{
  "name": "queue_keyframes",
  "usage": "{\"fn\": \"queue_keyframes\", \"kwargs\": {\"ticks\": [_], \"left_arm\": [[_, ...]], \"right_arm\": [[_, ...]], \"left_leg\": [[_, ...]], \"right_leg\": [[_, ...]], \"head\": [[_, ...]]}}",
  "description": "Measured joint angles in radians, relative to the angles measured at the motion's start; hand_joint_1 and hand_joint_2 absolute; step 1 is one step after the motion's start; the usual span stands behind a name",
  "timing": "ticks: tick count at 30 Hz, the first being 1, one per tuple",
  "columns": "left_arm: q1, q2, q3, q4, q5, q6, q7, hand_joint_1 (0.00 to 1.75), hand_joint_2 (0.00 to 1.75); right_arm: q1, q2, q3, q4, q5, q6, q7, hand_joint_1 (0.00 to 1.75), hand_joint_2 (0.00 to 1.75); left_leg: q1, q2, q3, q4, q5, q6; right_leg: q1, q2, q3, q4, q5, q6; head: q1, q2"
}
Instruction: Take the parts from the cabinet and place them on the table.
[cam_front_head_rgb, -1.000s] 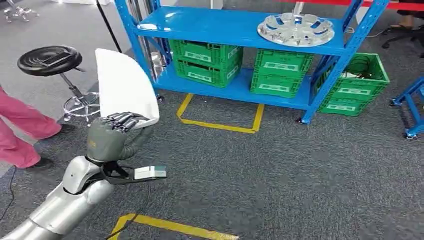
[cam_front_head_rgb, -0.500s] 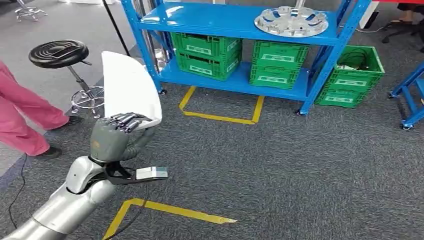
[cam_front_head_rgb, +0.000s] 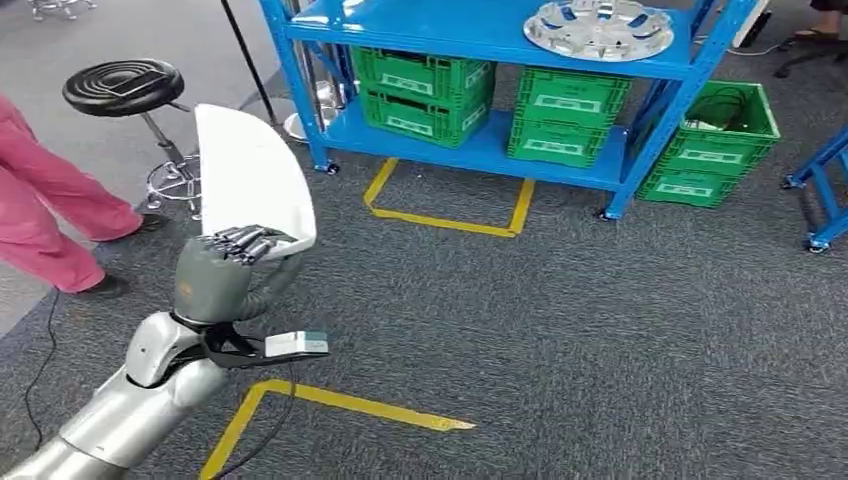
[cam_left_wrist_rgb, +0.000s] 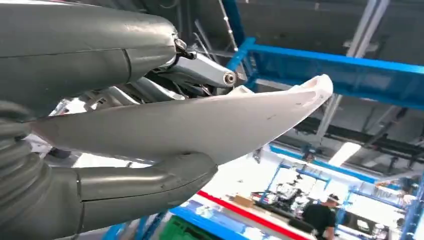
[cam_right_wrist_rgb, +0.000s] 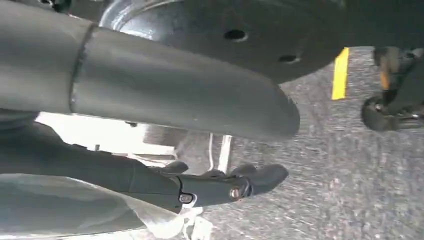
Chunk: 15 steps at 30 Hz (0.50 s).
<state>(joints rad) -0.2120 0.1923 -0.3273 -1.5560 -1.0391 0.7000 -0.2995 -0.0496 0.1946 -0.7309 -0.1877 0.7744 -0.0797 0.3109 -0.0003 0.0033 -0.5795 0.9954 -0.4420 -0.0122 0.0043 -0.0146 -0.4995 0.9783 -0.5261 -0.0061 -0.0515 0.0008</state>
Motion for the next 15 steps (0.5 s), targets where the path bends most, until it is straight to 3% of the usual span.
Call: {"fn": "queue_keyframes", "kwargs": {"ticks": [10, 15], "left_arm": [[0.005, 0.000, 0.005, 0.000, 0.018, 0.000, -0.005, 1.75, 1.75], [0.013, 0.000, 0.011, 0.000, 0.020, 0.000, -0.006, 1.75, 1.75]], "right_arm": [[0.001, 0.000, 0.000, 0.000, 0.005, -0.006, -0.003, 0.00, 0.00], [0.002, 0.000, 0.000, 0.000, 0.010, -0.003, -0.021, 0.00, 0.00]], "left_leg": [[-0.005, 0.001, -0.004, 0.001, 0.006, 0.016], [-0.005, 0.001, -0.004, 0.002, 0.009, 0.019]], "right_leg": [[-0.005, 0.000, -0.013, -0.007, 0.012, 0.019], [-0.005, 0.000, -0.013, -0.006, 0.014, 0.021]], "head": [[0.000, 0.000], [0.000, 0.000]]}}
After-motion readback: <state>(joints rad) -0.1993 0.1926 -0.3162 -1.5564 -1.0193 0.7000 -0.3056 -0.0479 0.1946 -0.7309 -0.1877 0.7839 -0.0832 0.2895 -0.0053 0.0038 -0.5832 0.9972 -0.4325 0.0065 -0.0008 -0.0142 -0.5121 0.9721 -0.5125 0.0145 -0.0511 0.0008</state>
